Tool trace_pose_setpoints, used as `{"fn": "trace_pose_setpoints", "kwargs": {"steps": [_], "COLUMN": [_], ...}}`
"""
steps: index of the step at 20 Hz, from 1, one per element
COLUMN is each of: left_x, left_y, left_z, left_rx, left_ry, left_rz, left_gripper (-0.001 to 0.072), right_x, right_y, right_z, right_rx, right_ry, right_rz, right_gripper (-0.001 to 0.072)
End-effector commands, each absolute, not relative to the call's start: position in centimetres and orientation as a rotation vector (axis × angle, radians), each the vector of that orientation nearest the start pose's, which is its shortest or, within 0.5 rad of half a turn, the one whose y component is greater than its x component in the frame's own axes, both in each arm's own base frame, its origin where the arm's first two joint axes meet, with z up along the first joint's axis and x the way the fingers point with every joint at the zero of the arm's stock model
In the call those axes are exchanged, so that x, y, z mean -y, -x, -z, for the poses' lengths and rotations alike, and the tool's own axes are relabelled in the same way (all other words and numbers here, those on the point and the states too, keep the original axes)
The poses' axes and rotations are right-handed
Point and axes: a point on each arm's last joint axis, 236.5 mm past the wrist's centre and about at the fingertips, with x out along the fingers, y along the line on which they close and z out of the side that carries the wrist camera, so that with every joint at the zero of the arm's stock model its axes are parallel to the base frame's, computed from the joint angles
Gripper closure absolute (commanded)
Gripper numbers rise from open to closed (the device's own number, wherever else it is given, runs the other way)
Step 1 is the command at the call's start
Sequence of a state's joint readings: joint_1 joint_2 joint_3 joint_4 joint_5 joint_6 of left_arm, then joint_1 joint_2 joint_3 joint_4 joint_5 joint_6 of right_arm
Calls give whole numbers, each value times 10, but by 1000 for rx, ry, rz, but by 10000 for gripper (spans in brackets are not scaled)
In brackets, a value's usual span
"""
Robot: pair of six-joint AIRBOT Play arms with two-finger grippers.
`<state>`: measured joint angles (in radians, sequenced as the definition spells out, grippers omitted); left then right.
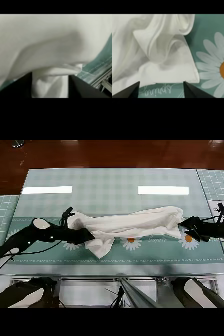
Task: Fold the shirts.
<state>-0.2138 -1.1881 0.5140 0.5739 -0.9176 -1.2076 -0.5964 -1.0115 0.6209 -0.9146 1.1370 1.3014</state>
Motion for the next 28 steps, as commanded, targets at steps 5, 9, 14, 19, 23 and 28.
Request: {"fn": "trace_pose_setpoints", "kwargs": {"steps": [5, 9, 14, 19, 23, 28], "left_x": [236, 236, 237, 237, 236, 239], "left_y": [-266, -268, -267, -267, -271, -274], "left_z": [52, 50, 50, 50, 51, 46], "left_rx": [-1368, -1362, -1365, -1364, -1350, -1342], "left_ry": [624, 623, 623, 623, 628, 655], "left_rz": [627, 629, 632, 630, 618, 623], "left_gripper": [678, 677, 677, 677, 677, 677], "right_x": [99, 65, 35, 28, 15, -18], "right_y": [-228, -237, -252, -277, -286, -306], "right_z": [61, 68, 82, 91, 102, 95], "right_rx": [-1390, -1383, -1413, -1343, -1361, -1396], "right_ry": [-586, -710, -860, -956, -925, -801], "right_rz": [324, 210, 82, 42, 15, -93], "right_gripper": [90, 90, 90, 90, 90, 688]}}
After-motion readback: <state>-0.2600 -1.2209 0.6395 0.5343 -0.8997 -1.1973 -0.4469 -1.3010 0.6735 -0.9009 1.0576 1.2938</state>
